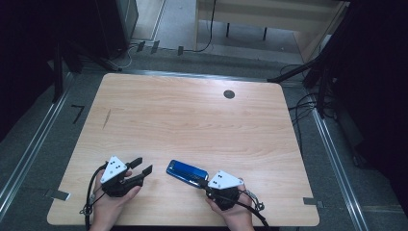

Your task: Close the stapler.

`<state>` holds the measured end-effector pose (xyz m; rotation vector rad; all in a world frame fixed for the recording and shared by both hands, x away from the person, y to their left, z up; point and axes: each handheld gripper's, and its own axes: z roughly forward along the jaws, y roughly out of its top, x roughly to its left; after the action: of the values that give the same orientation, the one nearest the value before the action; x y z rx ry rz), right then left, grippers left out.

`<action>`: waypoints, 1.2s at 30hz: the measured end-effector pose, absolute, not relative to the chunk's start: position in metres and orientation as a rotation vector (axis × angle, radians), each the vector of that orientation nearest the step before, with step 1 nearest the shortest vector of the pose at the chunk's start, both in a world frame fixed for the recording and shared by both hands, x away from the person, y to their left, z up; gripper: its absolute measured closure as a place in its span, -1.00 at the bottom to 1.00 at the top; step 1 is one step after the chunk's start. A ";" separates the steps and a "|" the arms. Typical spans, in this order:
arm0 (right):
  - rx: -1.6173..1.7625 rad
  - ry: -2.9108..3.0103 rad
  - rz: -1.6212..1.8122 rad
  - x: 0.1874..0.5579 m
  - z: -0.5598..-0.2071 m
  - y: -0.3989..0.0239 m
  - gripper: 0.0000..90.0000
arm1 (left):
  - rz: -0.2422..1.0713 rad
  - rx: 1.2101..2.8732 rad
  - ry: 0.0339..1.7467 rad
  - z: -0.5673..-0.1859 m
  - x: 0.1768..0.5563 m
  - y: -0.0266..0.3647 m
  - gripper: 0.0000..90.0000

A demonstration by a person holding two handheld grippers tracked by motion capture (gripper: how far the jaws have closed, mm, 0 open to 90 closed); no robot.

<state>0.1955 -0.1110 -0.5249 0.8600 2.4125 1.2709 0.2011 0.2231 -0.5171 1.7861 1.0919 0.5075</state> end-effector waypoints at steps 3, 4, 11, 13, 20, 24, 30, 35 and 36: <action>0.858 2.408 1.256 0.197 -0.526 -0.111 1.00 | 0.511 1.783 1.113 -0.519 0.202 0.231 -0.03; 0.860 2.405 1.257 0.198 -0.526 -0.111 1.00 | 0.502 1.767 1.129 -0.520 0.203 0.234 -0.07; 0.853 2.403 1.230 0.203 -0.528 -0.111 1.00 | 0.567 1.727 1.203 -0.521 0.198 0.266 -0.29; 0.857 2.417 1.252 0.204 -0.530 -0.112 1.00 | 0.572 1.736 1.210 -0.522 0.195 0.271 -0.37; 0.837 2.417 1.202 0.204 -0.531 -0.110 1.00 | 0.582 1.718 1.200 -0.522 0.190 0.277 -0.47; 0.822 2.406 1.199 0.206 -0.531 -0.111 1.00 | 0.570 1.740 1.207 -0.525 0.191 0.274 -0.53; 0.786 2.388 1.169 0.207 -0.532 -0.111 1.00 | 0.586 1.727 1.241 -0.525 0.193 0.277 -0.58; 0.784 2.382 1.156 0.209 -0.532 -0.111 1.00 | 0.598 1.720 1.273 -0.524 0.194 0.280 -0.58; 0.787 2.382 1.156 0.209 -0.532 -0.111 1.00 | 0.596 1.718 1.280 -0.525 0.194 0.281 -0.57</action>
<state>0.2091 -0.1107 -0.5320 0.7870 2.3816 1.1557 0.1937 0.2809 -0.5245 1.7182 1.2799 0.5956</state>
